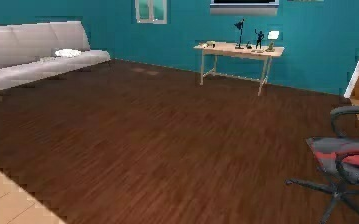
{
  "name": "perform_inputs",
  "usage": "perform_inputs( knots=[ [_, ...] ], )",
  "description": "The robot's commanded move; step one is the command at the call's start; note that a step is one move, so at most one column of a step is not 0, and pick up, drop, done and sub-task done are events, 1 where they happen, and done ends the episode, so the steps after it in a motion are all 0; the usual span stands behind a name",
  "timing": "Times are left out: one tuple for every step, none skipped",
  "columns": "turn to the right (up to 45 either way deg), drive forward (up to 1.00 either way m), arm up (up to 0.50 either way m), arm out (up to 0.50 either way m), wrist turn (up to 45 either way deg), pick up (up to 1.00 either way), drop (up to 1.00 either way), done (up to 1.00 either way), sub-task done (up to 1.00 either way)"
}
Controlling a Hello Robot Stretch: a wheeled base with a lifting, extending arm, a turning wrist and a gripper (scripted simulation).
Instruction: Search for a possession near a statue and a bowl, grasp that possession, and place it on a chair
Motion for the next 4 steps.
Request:
perform_inputs(
  knots=[
    [9.0, 0.00, 0.00, 0.00, 0.0, 0.00, 0.00, 0.00, 0.00],
    [0.0, 1.00, 0.00, 0.00, 0.0, 0.00, 0.00, 0.00, 0.00],
    [15.0, 0.00, 0.00, 0.00, 0.0, 0.00, 0.00, 0.00, 0.00],
    [0.0, 0.15, 0.00, 0.00, 0.0, 0.00, 0.00, 0.00, 0.00]
  ],
)
